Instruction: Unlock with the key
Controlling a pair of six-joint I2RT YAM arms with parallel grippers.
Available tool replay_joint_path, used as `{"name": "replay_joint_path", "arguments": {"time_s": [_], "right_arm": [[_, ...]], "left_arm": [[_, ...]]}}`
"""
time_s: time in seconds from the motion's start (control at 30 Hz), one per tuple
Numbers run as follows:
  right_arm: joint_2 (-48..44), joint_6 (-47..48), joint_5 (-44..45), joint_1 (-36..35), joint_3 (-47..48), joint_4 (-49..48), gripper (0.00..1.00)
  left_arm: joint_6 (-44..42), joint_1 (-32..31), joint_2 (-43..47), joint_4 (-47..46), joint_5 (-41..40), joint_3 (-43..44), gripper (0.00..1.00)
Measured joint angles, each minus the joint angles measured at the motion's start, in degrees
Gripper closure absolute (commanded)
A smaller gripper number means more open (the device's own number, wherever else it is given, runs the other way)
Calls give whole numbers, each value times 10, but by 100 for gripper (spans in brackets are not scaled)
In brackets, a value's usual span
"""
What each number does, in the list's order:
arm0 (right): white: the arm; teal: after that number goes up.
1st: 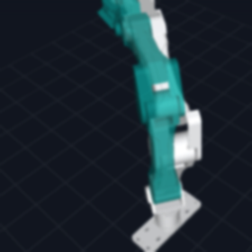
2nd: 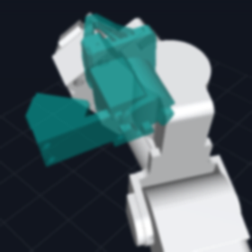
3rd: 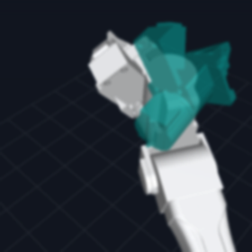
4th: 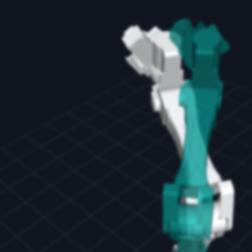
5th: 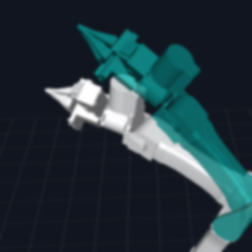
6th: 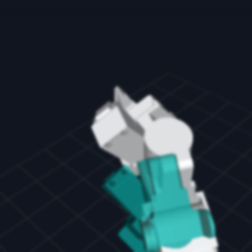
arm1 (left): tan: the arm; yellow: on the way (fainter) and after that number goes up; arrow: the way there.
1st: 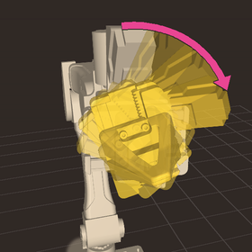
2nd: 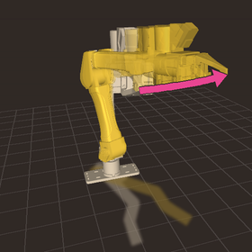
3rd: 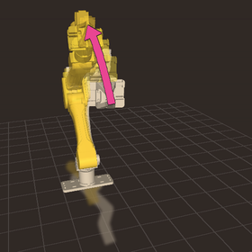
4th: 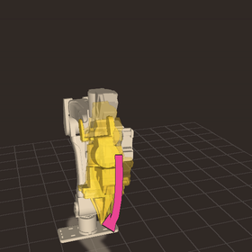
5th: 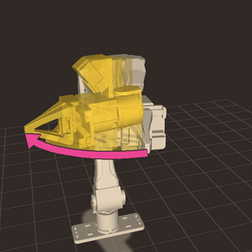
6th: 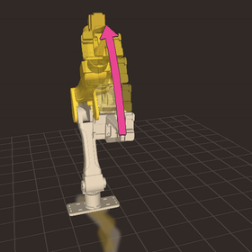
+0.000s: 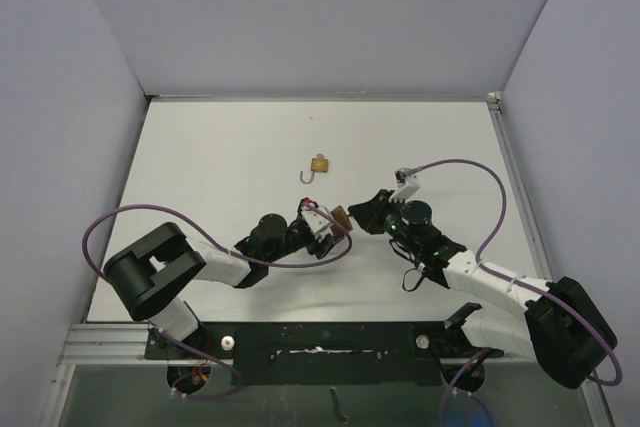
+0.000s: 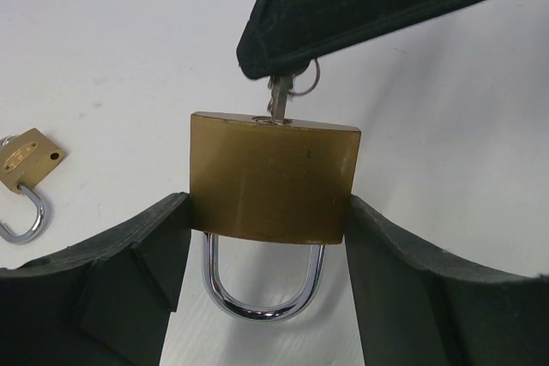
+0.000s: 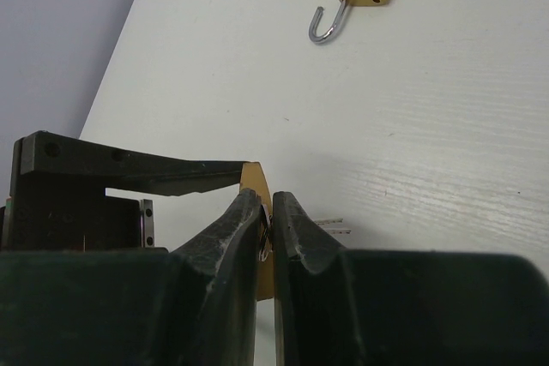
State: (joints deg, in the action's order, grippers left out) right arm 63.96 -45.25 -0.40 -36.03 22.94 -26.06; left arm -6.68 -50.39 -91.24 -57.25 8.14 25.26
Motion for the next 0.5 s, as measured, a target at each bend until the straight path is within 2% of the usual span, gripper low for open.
{"name": "replay_joint_path", "arguments": {"time_s": [0.5], "right_arm": [[0,0,17,-9,-4,-9,100]], "left_arm": [[-6,-6,0,18,-3,28,100]]}}
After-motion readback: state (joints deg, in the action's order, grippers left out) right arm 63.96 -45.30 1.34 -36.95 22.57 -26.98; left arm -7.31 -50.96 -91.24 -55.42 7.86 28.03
